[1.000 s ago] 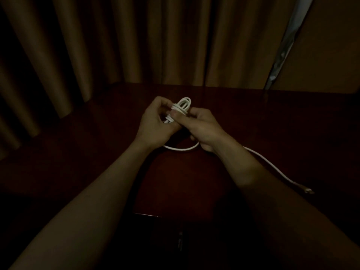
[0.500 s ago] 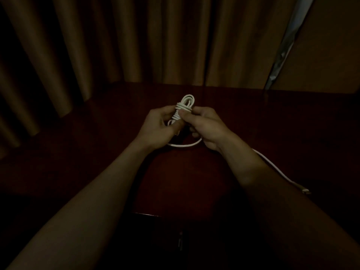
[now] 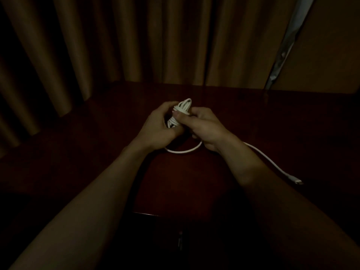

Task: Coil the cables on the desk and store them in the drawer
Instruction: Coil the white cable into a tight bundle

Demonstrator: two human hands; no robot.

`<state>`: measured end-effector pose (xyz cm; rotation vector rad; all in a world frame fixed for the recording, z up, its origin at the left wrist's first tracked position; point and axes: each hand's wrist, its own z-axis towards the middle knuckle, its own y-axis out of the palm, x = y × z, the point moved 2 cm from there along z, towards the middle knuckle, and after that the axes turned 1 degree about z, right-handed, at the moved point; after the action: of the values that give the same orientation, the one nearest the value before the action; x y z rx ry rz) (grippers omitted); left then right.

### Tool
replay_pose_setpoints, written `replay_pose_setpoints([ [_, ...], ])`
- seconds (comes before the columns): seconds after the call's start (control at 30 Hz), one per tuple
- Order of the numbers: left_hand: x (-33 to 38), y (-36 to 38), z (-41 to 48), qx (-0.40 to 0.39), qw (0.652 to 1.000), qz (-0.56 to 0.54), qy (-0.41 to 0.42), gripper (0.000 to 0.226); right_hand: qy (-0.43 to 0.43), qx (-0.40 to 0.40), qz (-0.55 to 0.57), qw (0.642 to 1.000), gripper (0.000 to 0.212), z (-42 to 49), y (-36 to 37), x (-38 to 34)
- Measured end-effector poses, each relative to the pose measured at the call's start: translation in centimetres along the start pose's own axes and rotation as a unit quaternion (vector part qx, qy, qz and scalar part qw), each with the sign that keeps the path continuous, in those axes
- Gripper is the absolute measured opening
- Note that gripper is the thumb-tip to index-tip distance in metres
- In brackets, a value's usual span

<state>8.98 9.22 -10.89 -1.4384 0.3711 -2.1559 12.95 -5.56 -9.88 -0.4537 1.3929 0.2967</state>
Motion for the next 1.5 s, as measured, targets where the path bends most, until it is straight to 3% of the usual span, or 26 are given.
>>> replay_pose_setpoints([
  [0.1,0.4,0.2,-0.1,-0.039,0.998,-0.044,0.001,0.047,0.01,-0.006,-0.012,1.0,0.028,0.1,-0.3,0.1],
  [0.23,0.6,0.2,-0.2,-0.044,0.997,-0.065,0.022,0.045,0.015,0.006,-0.015,1.0,0.021,0.1,-0.4,0.1],
  [0.3,0.6,0.3,-0.3,-0.031,0.997,-0.068,0.033,0.042,0.023,0.025,-0.002,0.999,0.018,0.3,-0.5,0.1],
  [0.43,0.2,0.0,-0.2,0.042,0.997,-0.062,0.021,0.049,0.029,0.029,0.038,0.998,0.041,0.6,-0.8,0.5],
  [0.53,0.1,-0.3,-0.3,0.069,0.996,-0.033,0.045,0.048,0.026,0.006,0.085,0.996,0.022,0.2,-0.5,0.1],
  [0.7,-0.4,-0.2,-0.1,0.073,0.997,-0.016,0.016,0.044,0.016,-0.02,0.118,0.993,0.032,-0.3,0.7,-0.4],
  [0.83,-0.5,0.0,0.1,0.038,0.999,0.01,0.004,0.033,0.021,-0.017,0.086,0.996,0.033,0.1,0.3,0.1],
  [1.0,0.3,0.3,0.2,-0.012,0.994,-0.091,-0.05,0.022,0.012,0.002,0.028,1.0,0.027,0.3,-0.7,0.3],
  [1.1,0.4,0.4,0.1,-0.003,0.996,-0.085,-0.037,0.026,0.013,0.01,0.011,1.0,0.025,0.5,-0.7,0.5],
  [1.2,0.1,0.1,0.0,0.044,0.995,-0.077,-0.035,0.037,0.018,0.03,0.064,0.997,0.019,0.8,-0.6,0.5],
  [1.33,0.0,-0.4,-0.2,0.08,0.995,-0.037,-0.044,0.045,0.045,0.02,0.102,0.994,0.029,0.7,0.4,0.7],
  [1.5,-0.1,-0.3,-0.3,0.081,0.996,-0.029,-0.033,0.056,0.011,0.039,0.016,0.999,0.023,0.7,0.9,0.8],
])
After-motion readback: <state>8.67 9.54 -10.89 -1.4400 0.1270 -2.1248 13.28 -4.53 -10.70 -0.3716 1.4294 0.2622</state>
